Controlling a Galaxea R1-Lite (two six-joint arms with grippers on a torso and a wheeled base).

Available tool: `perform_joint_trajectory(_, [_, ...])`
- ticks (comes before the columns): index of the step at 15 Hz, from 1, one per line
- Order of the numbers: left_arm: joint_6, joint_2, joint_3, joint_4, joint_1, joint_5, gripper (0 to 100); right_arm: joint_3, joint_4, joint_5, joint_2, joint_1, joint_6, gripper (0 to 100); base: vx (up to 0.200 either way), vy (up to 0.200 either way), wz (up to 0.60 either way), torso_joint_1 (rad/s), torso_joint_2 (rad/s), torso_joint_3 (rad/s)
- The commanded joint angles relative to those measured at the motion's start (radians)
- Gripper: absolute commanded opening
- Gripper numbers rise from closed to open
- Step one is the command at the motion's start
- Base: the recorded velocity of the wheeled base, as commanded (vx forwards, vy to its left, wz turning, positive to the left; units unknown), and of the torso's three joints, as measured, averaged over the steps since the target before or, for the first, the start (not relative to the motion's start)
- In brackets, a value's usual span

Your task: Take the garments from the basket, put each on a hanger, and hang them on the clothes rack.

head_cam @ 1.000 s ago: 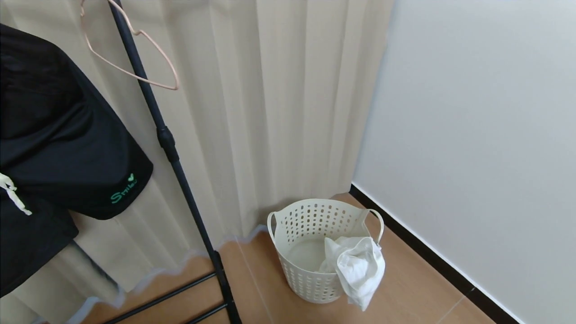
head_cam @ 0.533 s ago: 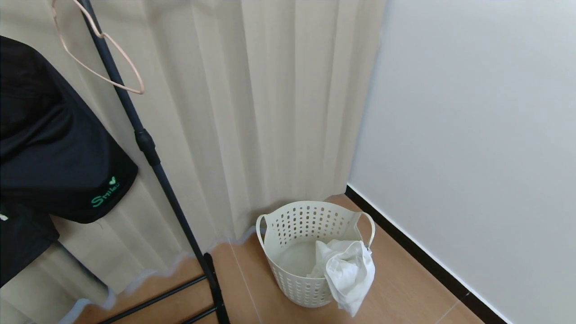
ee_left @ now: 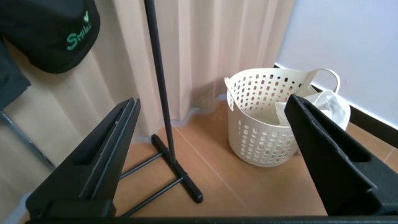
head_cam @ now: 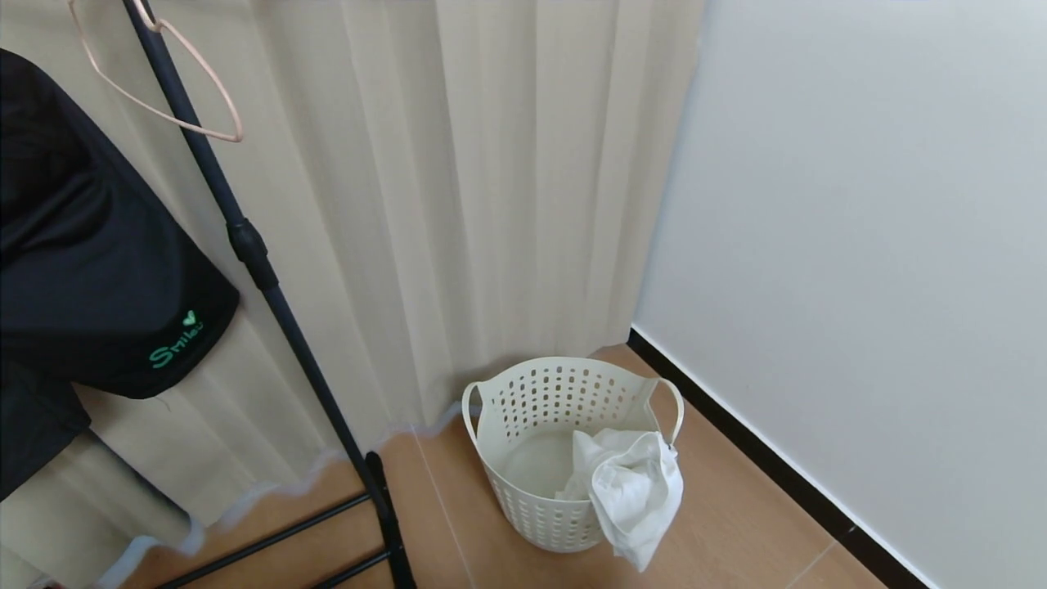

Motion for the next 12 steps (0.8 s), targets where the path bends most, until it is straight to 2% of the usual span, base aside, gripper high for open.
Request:
perform_joint_trajectory(1, [0.0,0.001,0.0,-0.001,0.0,0.0,100,-0.001,0.0,0.0,0.001,0.0,0.0,100,0.0,0.0,0.0,0.002,0.06,-0.119])
perform_joint_trajectory(12, [0.0,0.001,0.0,-0.001,0.0,0.002,100,-0.001,0.0,0.0,0.001,0.0,-0.002,100,0.0,0.0,0.0,0.001,0.01,-0.19])
